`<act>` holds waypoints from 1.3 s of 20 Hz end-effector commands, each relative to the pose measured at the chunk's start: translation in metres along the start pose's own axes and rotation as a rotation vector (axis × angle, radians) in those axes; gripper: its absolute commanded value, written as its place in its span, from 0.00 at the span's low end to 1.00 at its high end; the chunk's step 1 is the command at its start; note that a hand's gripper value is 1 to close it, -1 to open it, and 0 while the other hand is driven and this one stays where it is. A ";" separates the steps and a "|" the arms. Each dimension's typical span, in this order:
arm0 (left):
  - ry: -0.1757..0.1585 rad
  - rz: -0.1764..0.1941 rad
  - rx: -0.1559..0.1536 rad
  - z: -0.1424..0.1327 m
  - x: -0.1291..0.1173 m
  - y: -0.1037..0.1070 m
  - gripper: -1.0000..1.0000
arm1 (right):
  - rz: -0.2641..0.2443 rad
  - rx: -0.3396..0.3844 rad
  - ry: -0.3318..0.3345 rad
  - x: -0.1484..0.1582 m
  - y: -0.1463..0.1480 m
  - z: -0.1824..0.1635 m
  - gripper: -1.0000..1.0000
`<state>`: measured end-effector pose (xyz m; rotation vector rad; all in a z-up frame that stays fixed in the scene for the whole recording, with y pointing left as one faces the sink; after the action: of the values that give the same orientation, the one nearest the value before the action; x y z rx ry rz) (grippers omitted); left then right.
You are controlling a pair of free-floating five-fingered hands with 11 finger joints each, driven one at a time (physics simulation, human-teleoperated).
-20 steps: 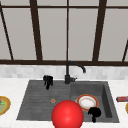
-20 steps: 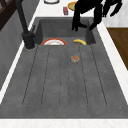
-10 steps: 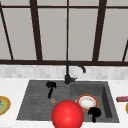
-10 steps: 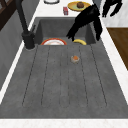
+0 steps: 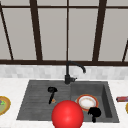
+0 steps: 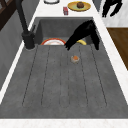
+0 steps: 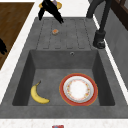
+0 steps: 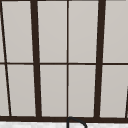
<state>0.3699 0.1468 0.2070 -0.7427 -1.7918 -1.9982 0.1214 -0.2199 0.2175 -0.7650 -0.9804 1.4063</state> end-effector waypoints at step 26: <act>0.023 -0.244 0.028 0.015 -0.083 -0.032 1.00 | 0.000 0.000 0.000 0.000 0.000 0.000 0.50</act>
<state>0.4197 0.1427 0.1162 -0.5823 -1.9399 -2.0888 0.1214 -0.2199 0.2175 -0.7650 -0.9804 1.4063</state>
